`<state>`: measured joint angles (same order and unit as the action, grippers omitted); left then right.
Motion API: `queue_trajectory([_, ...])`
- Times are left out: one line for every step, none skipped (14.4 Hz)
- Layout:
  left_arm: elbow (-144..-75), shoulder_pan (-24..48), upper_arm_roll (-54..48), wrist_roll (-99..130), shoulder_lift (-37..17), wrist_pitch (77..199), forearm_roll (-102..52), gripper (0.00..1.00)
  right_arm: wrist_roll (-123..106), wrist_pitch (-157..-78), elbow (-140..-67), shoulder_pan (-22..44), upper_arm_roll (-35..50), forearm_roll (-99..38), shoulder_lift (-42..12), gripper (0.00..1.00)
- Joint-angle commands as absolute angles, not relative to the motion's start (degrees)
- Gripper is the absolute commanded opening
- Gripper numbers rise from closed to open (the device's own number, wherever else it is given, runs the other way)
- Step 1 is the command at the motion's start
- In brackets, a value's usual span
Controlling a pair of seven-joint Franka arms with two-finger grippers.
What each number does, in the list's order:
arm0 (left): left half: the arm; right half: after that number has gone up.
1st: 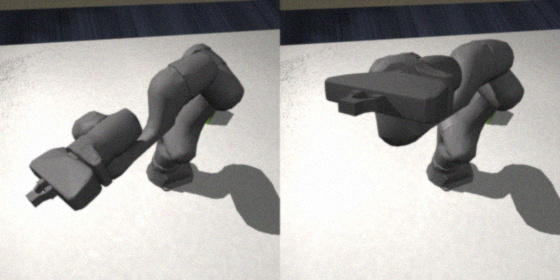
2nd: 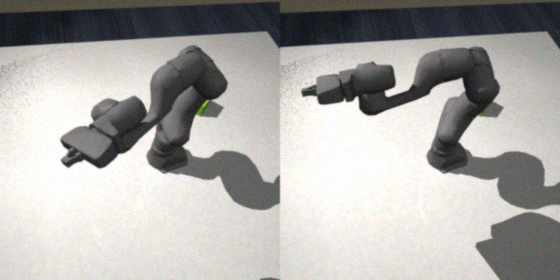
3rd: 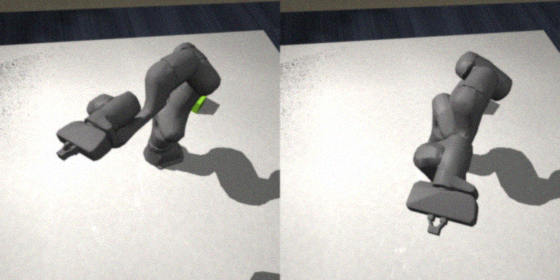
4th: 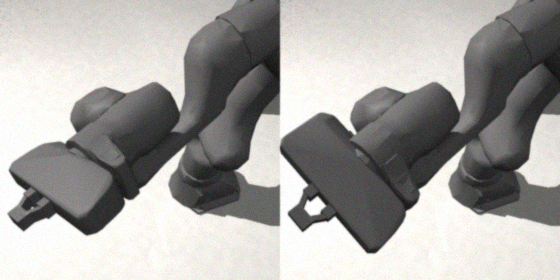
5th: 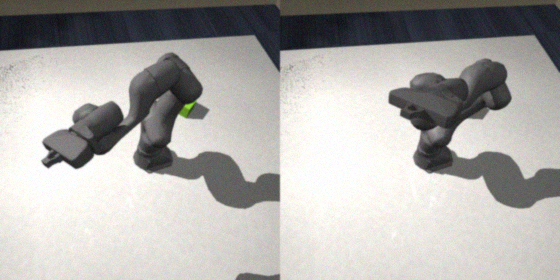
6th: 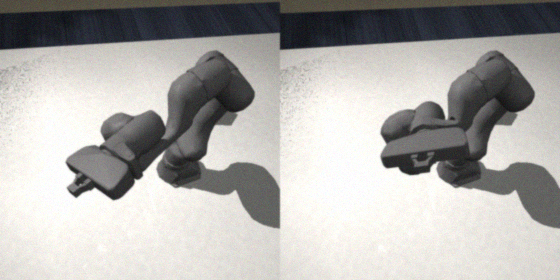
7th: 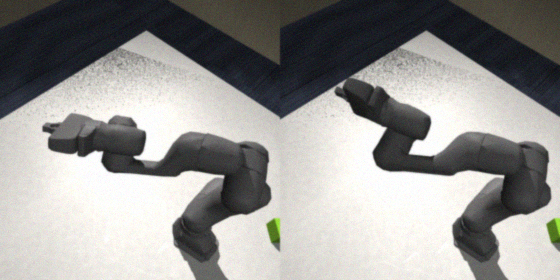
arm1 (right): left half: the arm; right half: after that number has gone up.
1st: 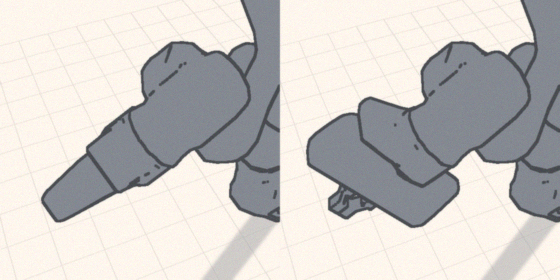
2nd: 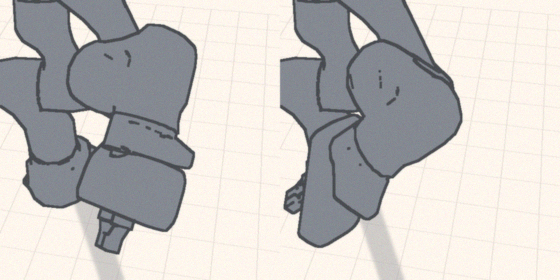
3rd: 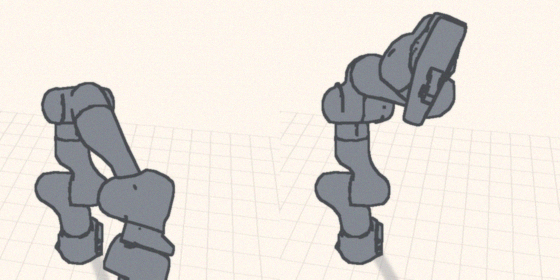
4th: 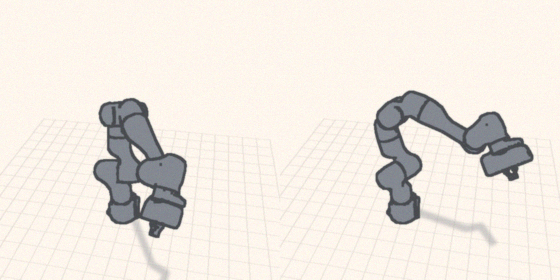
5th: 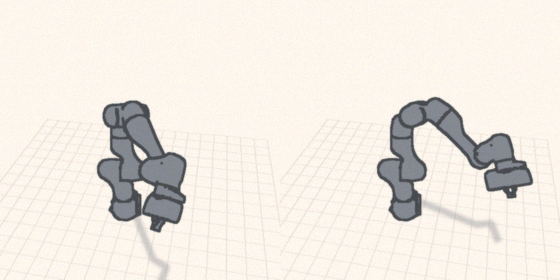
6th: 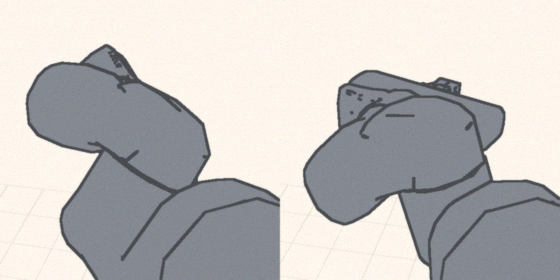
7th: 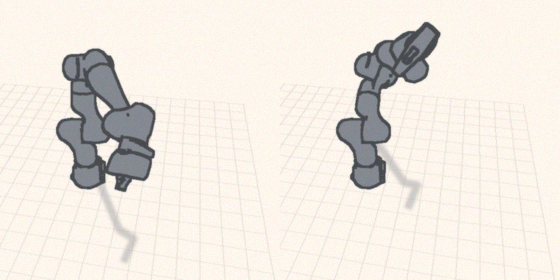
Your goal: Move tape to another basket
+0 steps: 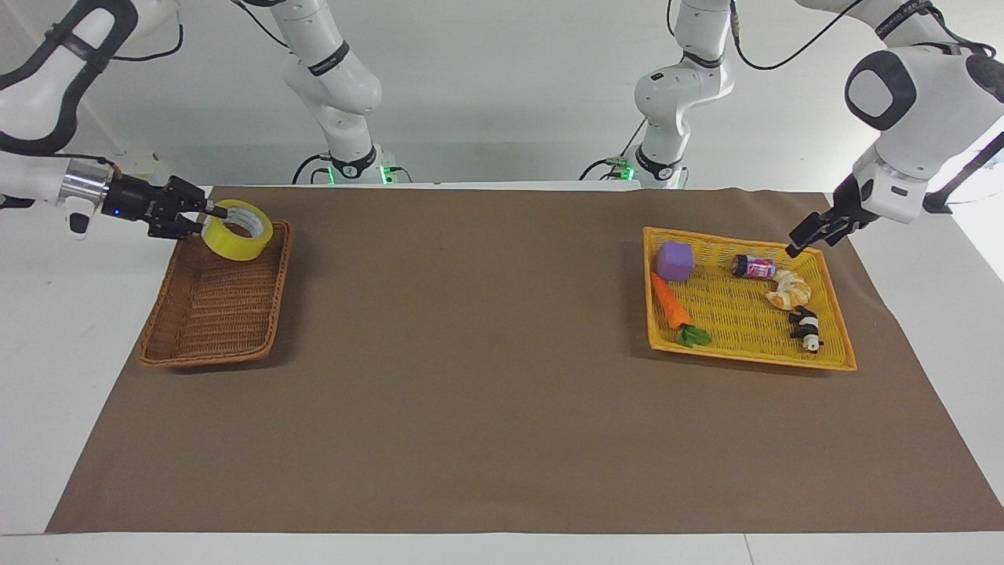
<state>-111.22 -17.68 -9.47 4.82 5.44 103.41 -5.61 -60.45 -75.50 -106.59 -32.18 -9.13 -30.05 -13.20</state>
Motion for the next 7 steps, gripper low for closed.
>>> queue_trajectory([-111.2,-18.1,-10.5,4.7,6.2,102.6,-4.5,1.00,-61.9,-76.3,-104.2,-31.5,-8.0,-29.7,-16.1,0.00])
queue_trajectory([-111.2,-17.7,-10.5,4.7,6.2,102.3,-4.5,1.00,-62.0,-76.9,-104.2,-31.5,-7.8,-29.6,-16.3,0.00])
queue_trajectory([-111.2,-17.6,-10.5,4.7,6.3,102.2,-4.4,1.00,-62.4,-77.9,-104.2,-31.5,-7.8,-29.3,-16.6,0.00])
queue_trajectory([-111.2,-17.8,-10.5,4.7,6.5,102.4,-4.5,1.00,-64.0,-78.4,-104.3,-31.6,-7.8,-29.3,-17.4,0.00])
queue_trajectory([-111.2,-17.8,-10.5,4.7,6.5,102.2,-4.5,1.00,-64.9,-78.7,-104.3,-31.6,-7.8,-29.1,-17.9,0.00])
queue_trajectory([-111.2,-17.6,-10.5,4.7,6.5,102.0,-4.5,1.00,-65.3,-79.3,-104.3,-31.6,-7.8,-29.0,-18.2,0.00])
queue_trajectory([-111.1,-17.4,-10.4,4.4,6.5,102.4,-4.3,1.00,-65.3,-79.6,-104.3,-31.6,-7.8,-29.0,-18.2,0.00])
